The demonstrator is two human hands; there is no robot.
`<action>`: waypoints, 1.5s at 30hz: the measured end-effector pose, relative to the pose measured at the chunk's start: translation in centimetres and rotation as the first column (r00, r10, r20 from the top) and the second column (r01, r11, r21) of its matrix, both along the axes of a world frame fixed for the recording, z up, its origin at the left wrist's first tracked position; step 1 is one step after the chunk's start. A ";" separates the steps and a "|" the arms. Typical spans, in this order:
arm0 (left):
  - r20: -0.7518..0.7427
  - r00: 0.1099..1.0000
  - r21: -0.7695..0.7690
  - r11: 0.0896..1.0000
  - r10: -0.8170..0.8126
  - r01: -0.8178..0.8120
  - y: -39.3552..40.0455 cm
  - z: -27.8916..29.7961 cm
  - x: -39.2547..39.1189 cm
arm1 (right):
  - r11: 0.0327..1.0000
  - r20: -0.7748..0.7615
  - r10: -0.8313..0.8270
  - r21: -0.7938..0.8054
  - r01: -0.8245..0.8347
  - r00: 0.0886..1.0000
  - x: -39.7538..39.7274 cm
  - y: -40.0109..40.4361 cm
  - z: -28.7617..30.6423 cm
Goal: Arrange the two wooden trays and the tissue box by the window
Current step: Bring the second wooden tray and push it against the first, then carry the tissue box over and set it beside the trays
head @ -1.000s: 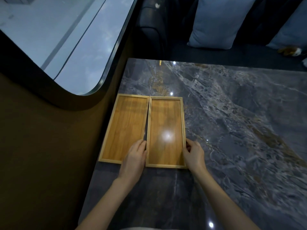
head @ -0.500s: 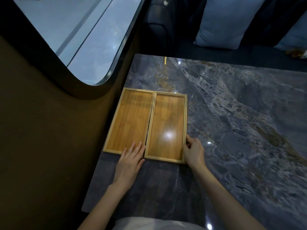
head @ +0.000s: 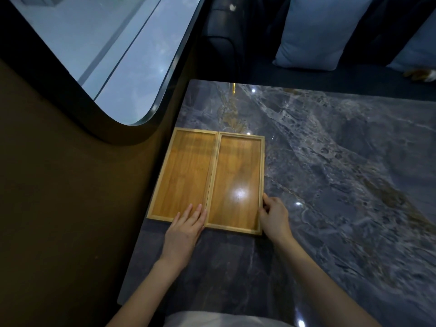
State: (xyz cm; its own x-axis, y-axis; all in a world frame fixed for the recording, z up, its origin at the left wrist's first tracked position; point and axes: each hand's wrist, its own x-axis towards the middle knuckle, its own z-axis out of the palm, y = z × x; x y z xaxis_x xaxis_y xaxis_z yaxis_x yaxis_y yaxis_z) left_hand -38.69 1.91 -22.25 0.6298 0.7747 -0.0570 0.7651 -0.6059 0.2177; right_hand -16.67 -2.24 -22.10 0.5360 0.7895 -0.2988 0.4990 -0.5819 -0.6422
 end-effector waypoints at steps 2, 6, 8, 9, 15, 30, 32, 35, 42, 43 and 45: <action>-0.036 0.999 0.013 1.000 -0.028 0.029 0.5 0.1 -0.1 | 1.000 0.002 0.027 -0.008 -0.027 1.000 0.2 0.1 0.3; -0.088 0.991 0.019 0.994 -0.104 0.106 1.3 0.3 -0.2 | 0.998 -0.006 0.058 -0.024 -0.058 0.998 0.3 0.1 0.5; -0.153 0.980 0.049 0.989 -0.129 0.138 1.5 0.6 -0.2 | 0.998 -0.008 0.058 -0.035 -0.058 0.998 0.3 0.1 0.6; -0.172 0.977 0.060 0.988 -0.129 0.142 1.5 0.6 -0.2 | 0.998 -0.008 0.055 -0.039 -0.055 0.998 0.3 0.1 0.6; -0.178 0.978 0.076 0.989 -0.109 0.124 1.0 0.5 0.0 | 0.996 0.008 0.062 -0.060 -0.061 0.998 0.1 0.1 0.5; -0.481 0.872 -0.144 0.989 -0.094 0.027 4.0 4.3 5.1 | 0.887 0.095 0.399 -0.294 -0.357 0.912 3.6 -1.9 4.9; -0.491 0.864 -0.168 0.985 -0.110 0.030 4.3 5.0 7.6 | 0.872 0.096 0.441 -0.281 -0.400 0.892 4.7 -3.4 6.0; -0.359 0.921 -0.202 0.976 -0.150 0.081 4.2 5.9 12.1 | 0.880 0.109 0.446 -0.232 -0.413 0.889 7.4 -5.7 7.6; -0.230 0.929 -0.270 0.936 -0.290 0.226 1.3 8.3 25.6 | 0.941 0.181 0.296 -0.226 -0.254 0.938 17.2 -12.2 10.3; -0.199 0.931 -0.266 0.931 -0.307 0.250 0.6 8.7 27.6 | 0.952 0.192 0.259 -0.217 -0.217 0.946 19.0 -13.3 10.8; -0.132 0.929 -0.273 0.913 -0.346 0.302 -1.1 9.5 31.8 | 0.973 0.210 0.176 -0.183 -0.138 0.962 22.5 -15.7 11.5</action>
State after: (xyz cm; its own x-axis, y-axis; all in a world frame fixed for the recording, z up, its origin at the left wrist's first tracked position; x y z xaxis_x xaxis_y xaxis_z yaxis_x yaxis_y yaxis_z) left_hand -6.90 0.85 -12.79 0.8064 0.4772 -0.3492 0.5746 -0.7719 0.2720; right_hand 5.85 -17.96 -10.59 0.4770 0.8192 -0.3184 0.7125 -0.5726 -0.4056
